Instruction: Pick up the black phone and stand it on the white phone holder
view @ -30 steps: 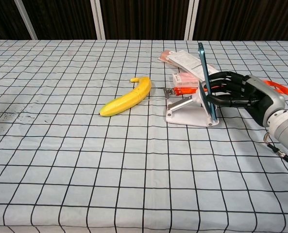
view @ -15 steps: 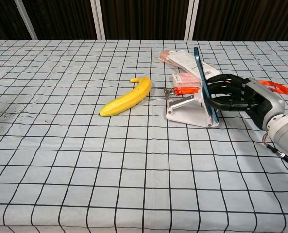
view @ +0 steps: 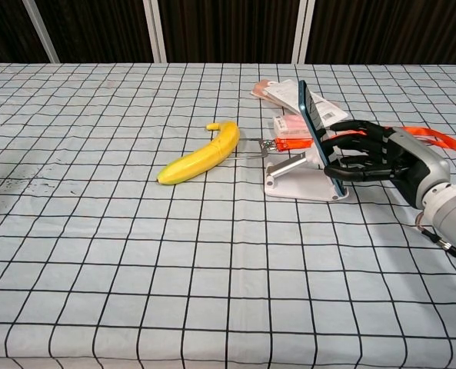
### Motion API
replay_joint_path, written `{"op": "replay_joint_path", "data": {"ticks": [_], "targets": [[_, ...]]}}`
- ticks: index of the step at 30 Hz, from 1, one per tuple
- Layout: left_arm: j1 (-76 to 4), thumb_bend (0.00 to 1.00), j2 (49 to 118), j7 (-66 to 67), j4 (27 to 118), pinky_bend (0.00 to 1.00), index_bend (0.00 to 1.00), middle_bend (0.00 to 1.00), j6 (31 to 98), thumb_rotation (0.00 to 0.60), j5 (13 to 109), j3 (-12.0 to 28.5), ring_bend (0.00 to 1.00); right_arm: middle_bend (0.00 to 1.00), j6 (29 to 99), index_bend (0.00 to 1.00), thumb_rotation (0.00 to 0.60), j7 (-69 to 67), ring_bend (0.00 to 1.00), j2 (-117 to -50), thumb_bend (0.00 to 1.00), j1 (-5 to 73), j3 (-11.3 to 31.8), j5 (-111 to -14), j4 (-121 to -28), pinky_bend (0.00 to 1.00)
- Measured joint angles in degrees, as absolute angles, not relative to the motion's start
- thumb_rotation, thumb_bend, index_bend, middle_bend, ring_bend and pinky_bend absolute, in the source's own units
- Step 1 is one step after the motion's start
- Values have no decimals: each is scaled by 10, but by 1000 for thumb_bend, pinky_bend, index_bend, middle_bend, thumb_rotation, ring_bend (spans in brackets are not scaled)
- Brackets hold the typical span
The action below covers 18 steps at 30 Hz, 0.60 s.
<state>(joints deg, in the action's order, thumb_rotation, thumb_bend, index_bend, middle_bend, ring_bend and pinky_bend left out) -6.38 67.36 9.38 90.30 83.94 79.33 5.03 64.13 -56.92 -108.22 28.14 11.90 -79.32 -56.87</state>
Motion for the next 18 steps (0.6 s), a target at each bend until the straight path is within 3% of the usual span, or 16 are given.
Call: {"op": "replay_joint_path", "data": {"ticks": [2,5,18], "targets": [[-64,0,674,93,903,0,0,0,840,600,794,50,0,102,642,52,600,-564,48,-1082,10,280,119,-793,-570,159],[-64,0,674,92,903,0,0,0,840,600,794,51,0,8,642,0,600,-558,9,-1080,0,277,118,-791,-575,147],[-62,0,672,77,905,0,0,0,848,600,805,50,0,0,660,0,600,-503,0,-1041,0,259,105,-801,-624,136]]}}
